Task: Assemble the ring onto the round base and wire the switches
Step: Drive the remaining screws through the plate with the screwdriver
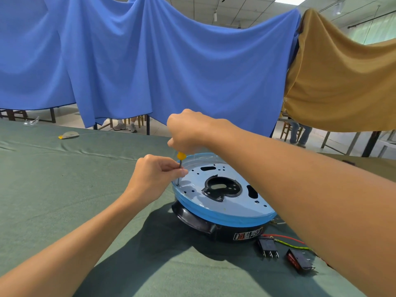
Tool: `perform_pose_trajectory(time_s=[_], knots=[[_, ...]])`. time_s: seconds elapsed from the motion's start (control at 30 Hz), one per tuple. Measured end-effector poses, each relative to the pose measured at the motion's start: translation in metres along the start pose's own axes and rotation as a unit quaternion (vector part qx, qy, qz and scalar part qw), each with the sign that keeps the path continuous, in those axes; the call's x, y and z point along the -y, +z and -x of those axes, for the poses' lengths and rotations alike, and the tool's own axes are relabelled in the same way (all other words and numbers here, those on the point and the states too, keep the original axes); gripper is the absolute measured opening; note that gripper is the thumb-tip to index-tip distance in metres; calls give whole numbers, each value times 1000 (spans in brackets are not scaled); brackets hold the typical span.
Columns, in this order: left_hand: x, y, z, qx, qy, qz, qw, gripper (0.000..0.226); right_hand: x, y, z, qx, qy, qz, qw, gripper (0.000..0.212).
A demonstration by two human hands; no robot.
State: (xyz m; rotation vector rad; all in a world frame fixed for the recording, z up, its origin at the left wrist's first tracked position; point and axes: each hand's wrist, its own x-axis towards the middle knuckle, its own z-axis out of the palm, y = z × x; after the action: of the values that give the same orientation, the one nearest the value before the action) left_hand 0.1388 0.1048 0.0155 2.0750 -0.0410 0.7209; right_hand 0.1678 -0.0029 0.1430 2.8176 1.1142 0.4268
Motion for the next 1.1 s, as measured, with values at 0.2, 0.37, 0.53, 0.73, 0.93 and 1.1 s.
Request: perform_pose_trajectory(time_s=[0.2, 0.37, 0.53, 0.73, 0.93, 1.1], knots=[[-1, -4, -1, 58, 19, -21, 998, 14, 1, -5, -4, 25, -37, -46, 998, 20], [-2, -2, 1, 20, 11, 9, 1000, 7, -4, 8, -5, -37, 6, -16, 999, 33], [-2, -1, -3, 56, 19, -17, 998, 16, -2, -3, -6, 26, -29, -42, 998, 17], [-3, 0, 0, -2, -1, 7, 1000, 2, -4, 6, -7, -23, -6, -24, 999, 35], [-7, -1, -2, 50, 3, -24, 998, 11, -6, -1, -4, 8, -15, -71, 997, 15], [-10, 0, 0, 6, -10, -53, 999, 10, -7, -3, -2, 53, -14, -37, 998, 29]])
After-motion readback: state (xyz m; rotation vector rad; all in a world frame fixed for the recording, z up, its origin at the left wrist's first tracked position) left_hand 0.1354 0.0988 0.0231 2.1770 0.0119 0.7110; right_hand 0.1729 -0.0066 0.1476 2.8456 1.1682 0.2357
